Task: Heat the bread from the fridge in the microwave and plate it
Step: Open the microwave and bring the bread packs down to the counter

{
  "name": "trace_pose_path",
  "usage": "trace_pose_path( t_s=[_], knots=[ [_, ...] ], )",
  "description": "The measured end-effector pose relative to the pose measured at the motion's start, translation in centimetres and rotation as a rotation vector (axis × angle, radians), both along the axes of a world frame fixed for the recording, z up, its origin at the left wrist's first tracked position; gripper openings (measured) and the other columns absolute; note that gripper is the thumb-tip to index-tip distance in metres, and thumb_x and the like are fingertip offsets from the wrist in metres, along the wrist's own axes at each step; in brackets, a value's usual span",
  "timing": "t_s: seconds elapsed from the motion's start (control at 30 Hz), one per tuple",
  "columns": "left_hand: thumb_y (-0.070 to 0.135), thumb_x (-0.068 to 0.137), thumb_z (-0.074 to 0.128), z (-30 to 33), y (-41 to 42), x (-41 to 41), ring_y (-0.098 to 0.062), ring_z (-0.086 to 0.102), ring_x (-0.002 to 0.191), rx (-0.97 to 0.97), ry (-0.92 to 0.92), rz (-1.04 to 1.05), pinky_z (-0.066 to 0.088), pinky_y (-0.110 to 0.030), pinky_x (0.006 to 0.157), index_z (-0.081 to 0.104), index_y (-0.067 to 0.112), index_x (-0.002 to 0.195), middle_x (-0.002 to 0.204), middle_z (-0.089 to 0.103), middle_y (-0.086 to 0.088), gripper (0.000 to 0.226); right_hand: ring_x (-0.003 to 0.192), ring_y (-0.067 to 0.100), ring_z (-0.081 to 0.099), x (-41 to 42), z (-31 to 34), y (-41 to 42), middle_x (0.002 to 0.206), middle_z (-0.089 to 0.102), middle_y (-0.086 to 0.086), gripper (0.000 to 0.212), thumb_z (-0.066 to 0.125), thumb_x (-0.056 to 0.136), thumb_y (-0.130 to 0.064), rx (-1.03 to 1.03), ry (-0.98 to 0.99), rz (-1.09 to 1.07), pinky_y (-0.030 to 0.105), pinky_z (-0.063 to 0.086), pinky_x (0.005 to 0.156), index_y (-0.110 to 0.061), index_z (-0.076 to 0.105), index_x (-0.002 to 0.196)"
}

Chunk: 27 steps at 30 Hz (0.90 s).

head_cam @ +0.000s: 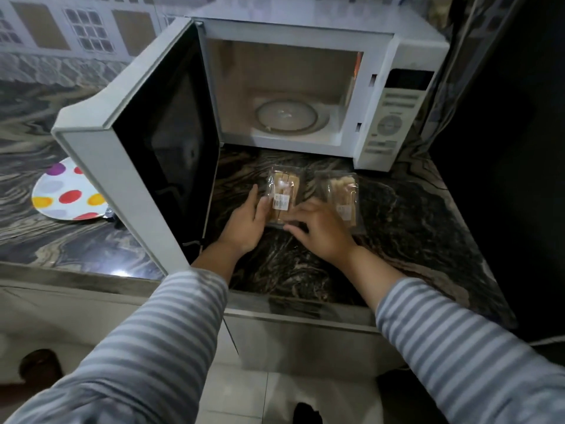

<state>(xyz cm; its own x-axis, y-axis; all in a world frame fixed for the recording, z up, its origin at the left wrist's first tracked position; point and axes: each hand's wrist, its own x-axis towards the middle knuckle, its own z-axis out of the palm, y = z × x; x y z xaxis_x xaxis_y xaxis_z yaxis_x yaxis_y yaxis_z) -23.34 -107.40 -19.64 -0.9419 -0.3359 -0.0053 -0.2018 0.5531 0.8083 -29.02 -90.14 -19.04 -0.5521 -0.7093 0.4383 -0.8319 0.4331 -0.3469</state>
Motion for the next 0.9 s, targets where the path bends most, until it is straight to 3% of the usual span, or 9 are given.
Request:
trace_pose_path(
  t_s=[0.13, 0.23, 0.33, 0.47, 0.63, 0.9],
  knots=[
    [0.036, 0.092, 0.054, -0.9, -0.6, 1.2, -0.021, 0.043, 0.133, -0.047, -0.029, -0.103, 0.032, -0.025, 0.106, 0.017, 0.024, 0.153, 0.146, 0.046, -0.006, 0.072, 0.088, 0.022, 0.059, 0.3, -0.5, -0.9, 0.097, 0.073, 0.001, 0.016, 0.07, 0.084, -0.023, 0.04, -0.032, -0.006, 0.039, 0.05, 0.077, -0.017, 0.076, 0.097],
    [0.038, 0.077, 0.06, -1.5, -0.7, 1.5, -0.017, 0.044, 0.132, -0.083, 0.013, -0.155, 0.035, -0.033, 0.111, 0.033, 0.024, 0.148, 0.144, 0.048, 0.0, 0.078, 0.087, 0.023, 0.059, 0.2, -0.4, -1.3, 0.097, 0.073, 0.002, 0.014, 0.068, 0.085, -0.02, 0.066, -0.038, -0.03, 0.039, 0.051, 0.075, -0.017, 0.076, 0.097],
    [0.035, 0.084, 0.068, -2.2, -0.6, 1.4, -0.016, 0.043, 0.134, -0.114, 0.081, -0.148, 0.034, -0.034, 0.113, 0.037, 0.02, 0.147, 0.145, 0.047, -0.002, 0.072, 0.087, 0.022, 0.058, 0.2, -0.3, -1.5, 0.095, 0.072, 0.003, 0.013, 0.066, 0.087, -0.018, 0.078, -0.025, -0.037, 0.033, 0.047, 0.073, -0.015, 0.076, 0.096],
    [0.036, 0.087, 0.066, -2.9, -0.2, 1.3, -0.018, 0.045, 0.132, -0.141, 0.139, -0.084, 0.037, -0.034, 0.11, 0.036, 0.018, 0.147, 0.144, 0.048, -0.004, 0.069, 0.09, 0.018, 0.056, 0.4, -0.7, -1.3, 0.093, 0.071, 0.002, 0.014, 0.062, 0.089, -0.015, 0.068, -0.025, -0.072, 0.023, 0.038, 0.072, -0.014, 0.073, 0.096],
    [0.046, 0.087, 0.062, -3.0, 0.1, 1.4, -0.019, 0.05, 0.127, -0.23, 0.112, -0.057, 0.044, -0.032, 0.1, 0.021, 0.031, 0.151, 0.142, 0.051, -0.001, 0.077, 0.088, 0.02, 0.059, 0.6, -0.7, -1.1, 0.09, 0.071, 0.004, 0.015, 0.059, 0.088, -0.009, 0.061, -0.044, -0.085, 0.025, 0.042, 0.075, -0.012, 0.073, 0.089],
    [0.045, 0.081, 0.069, -2.4, 0.5, 0.8, -0.02, 0.051, 0.126, -0.141, 0.054, 0.016, 0.042, -0.032, 0.102, 0.03, 0.042, 0.146, 0.136, 0.057, 0.0, 0.077, 0.088, 0.022, 0.058, 0.6, -0.4, -1.3, 0.088, 0.071, 0.006, 0.017, 0.057, 0.089, -0.009, 0.09, -0.059, -0.112, 0.024, 0.038, 0.072, -0.009, 0.073, 0.086]
  ],
)
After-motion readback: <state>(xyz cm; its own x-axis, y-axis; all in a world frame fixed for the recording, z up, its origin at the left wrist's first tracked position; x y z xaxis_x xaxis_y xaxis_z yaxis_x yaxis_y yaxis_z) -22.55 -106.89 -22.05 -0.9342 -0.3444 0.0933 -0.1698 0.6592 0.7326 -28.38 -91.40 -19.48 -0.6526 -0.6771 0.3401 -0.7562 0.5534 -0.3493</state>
